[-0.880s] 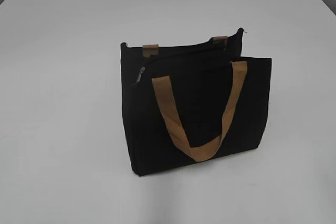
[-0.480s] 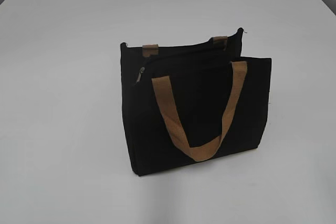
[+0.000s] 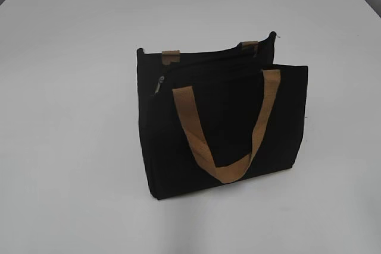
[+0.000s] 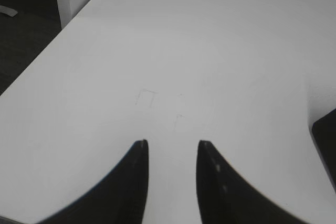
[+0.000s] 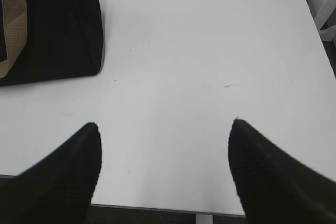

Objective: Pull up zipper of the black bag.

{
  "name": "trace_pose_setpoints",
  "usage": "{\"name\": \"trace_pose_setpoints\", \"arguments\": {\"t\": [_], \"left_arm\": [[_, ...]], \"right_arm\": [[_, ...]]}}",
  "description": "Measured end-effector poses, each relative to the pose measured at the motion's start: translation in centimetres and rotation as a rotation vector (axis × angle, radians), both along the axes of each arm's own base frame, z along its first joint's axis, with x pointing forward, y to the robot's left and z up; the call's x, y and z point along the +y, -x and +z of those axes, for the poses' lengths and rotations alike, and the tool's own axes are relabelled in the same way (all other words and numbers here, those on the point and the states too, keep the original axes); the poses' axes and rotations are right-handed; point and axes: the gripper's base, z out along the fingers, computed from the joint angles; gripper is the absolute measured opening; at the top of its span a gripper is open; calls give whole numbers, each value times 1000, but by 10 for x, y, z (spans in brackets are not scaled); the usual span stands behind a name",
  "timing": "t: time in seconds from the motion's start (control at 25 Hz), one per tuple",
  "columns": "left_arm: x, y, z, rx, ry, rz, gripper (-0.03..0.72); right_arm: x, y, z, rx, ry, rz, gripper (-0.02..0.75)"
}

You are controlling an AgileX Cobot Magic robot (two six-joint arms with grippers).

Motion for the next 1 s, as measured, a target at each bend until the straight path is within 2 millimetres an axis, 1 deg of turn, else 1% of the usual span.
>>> {"name": "trace_pose_setpoints", "arguments": {"t": [0.32,0.44,0.52,0.6,0.68,0.72,0.8,0.84,0.92,0.96,1.0], "left_arm": [[0,0,0,0,0,-27,239],[0,0,0,-2,7,-62,239],[-1,-2,5,-26,18,-96,239],[-4,-10,17,-107,39,-134,239],[-9,-23,28,-174,70,-172,241],[-13,-33,32,-182,89,-202,249],[-22,-57,35,-140,124,-273,283],[-26,-72,35,-110,125,-309,309],[-37,-103,33,-65,166,-385,396],[-42,-116,31,-53,202,-414,433],[-45,-131,27,-32,193,-445,469]], "right_arm": [[0,0,0,0,-1,0,580],[0,0,0,0,-1,0,580],[0,-2,0,12,-1,0,580],[0,-9,4,41,-2,0,580],[0,-21,10,60,-1,0,580],[0,-28,14,72,-1,4,580],[2,-44,20,87,-8,23,580],[3,-51,23,77,-17,38,580],[7,-67,27,65,-32,87,580],[10,-74,30,59,-37,114,580],[13,-82,31,70,-41,142,580]]}}
